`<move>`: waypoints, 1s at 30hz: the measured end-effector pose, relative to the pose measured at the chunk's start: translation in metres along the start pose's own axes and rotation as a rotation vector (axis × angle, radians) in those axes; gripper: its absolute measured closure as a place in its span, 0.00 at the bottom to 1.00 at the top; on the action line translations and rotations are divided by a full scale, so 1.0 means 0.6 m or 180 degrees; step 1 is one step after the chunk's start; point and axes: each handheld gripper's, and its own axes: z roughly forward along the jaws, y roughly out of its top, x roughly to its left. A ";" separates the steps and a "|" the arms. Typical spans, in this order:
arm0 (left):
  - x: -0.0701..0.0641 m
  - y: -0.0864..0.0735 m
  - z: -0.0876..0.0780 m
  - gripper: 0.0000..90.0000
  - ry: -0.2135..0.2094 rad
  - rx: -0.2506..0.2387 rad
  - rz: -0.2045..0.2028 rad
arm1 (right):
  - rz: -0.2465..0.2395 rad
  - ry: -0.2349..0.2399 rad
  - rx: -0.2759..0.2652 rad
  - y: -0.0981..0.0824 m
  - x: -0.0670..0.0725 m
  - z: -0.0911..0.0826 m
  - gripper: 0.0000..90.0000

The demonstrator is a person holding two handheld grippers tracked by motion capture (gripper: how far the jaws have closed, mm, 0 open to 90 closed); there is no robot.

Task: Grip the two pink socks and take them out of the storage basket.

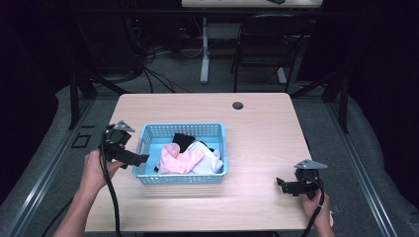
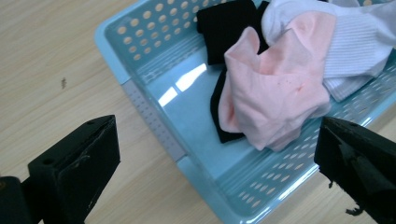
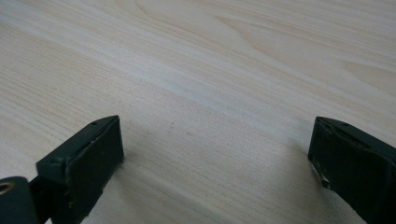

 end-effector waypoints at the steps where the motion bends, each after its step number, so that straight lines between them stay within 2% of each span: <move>1: -0.001 0.005 0.004 0.00 -0.0042 0.0035 0.0023 | -0.0004 -0.0008 0.0004 0.000 0.000 0.000 0.03; 6: -0.011 0.026 0.031 0.00 -0.0144 0.0169 0.0090 | -0.0003 -0.0009 0.0001 0.000 0.000 0.000 0.03; 10: -0.018 0.046 0.059 0.00 -0.0278 0.0290 0.0122 | -0.0002 -0.0008 0.0004 0.000 0.000 0.000 0.03; 16: -0.025 0.060 0.090 0.00 -0.0328 0.0467 0.0151 | -0.0004 -0.0009 0.0003 0.000 0.000 0.000 0.03; 17: -0.027 0.065 0.101 0.00 -0.0330 0.0558 0.0181 | -0.0003 -0.0008 0.0004 0.000 0.000 0.000 0.03; 20: -0.028 0.069 0.113 0.02 -0.0355 0.0610 0.0169 | -0.0003 -0.0007 0.0002 0.000 0.000 0.000 0.03; 21: -0.029 0.072 0.124 0.05 -0.0376 0.0683 0.0177 | -0.0004 -0.0008 0.0003 0.000 0.000 0.000 0.03; 24: -0.028 0.075 0.141 0.10 -0.0427 0.0754 0.0156 | -0.0003 -0.0006 0.0004 0.000 0.000 0.000 0.03; 26: -0.028 0.076 0.146 0.12 -0.0421 0.0800 0.0146 | -0.0005 -0.0007 0.0004 0.000 0.000 0.000 0.03; 30: -0.026 0.078 0.158 0.25 -0.0472 0.0877 0.0127 | -0.0005 -0.0008 0.0004 0.000 0.000 0.000 0.03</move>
